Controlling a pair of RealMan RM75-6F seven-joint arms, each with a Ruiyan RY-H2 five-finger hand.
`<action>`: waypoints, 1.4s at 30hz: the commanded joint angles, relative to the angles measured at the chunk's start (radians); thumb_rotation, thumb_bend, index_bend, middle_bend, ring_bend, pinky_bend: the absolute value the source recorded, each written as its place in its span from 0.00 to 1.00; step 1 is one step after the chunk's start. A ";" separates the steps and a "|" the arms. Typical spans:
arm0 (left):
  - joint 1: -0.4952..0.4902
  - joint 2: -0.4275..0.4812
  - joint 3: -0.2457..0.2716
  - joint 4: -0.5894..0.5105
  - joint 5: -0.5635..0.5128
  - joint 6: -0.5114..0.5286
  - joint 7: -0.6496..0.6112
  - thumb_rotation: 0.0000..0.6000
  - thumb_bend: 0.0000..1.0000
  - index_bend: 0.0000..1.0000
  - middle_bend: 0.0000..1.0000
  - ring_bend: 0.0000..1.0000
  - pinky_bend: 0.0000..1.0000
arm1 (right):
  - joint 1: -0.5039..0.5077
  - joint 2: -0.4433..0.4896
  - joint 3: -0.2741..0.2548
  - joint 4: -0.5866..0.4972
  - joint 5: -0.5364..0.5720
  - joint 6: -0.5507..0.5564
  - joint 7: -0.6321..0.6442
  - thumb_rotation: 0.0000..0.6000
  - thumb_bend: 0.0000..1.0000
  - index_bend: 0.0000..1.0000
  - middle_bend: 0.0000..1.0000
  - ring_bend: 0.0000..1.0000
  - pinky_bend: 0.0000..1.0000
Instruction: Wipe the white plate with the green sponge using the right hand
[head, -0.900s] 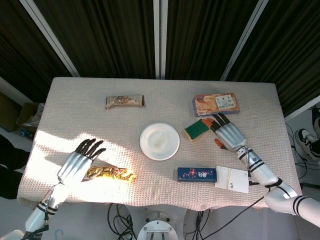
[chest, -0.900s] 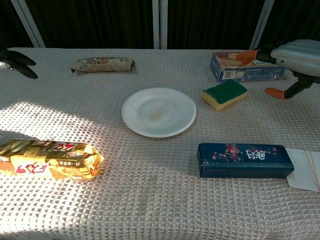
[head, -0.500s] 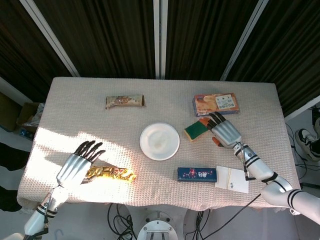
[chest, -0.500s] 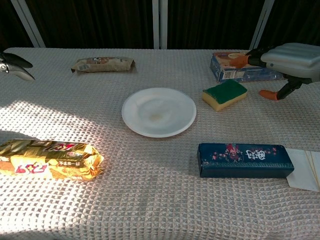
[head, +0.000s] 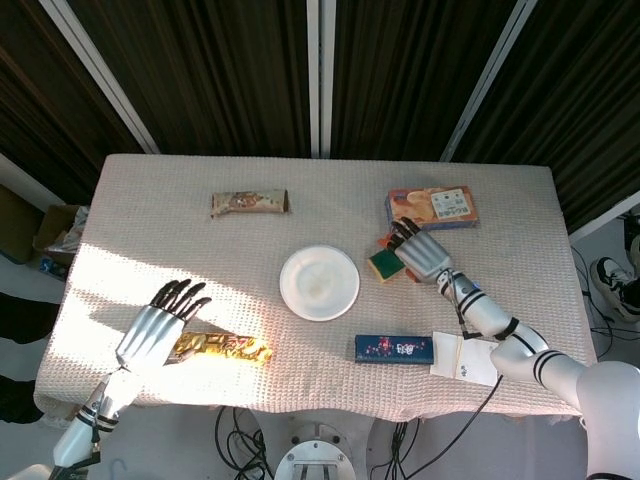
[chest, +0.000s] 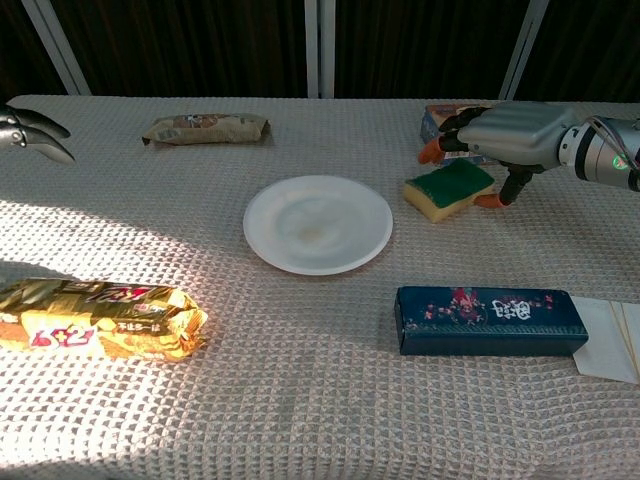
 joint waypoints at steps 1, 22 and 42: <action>-0.002 0.001 -0.001 -0.002 -0.004 -0.002 0.003 1.00 0.02 0.21 0.11 0.09 0.14 | 0.015 -0.018 -0.013 0.030 -0.010 0.004 0.025 1.00 0.24 0.21 0.20 0.00 0.00; -0.003 0.005 0.009 -0.015 -0.016 -0.006 0.019 1.00 0.02 0.22 0.11 0.09 0.14 | 0.018 -0.054 -0.067 0.153 -0.070 0.170 0.099 1.00 0.39 0.59 0.40 0.14 0.04; 0.025 0.005 0.030 0.046 0.004 0.043 -0.060 1.00 0.02 0.22 0.11 0.09 0.14 | 0.106 -0.244 -0.025 0.061 -0.169 0.289 -0.436 1.00 0.44 0.71 0.49 0.24 0.05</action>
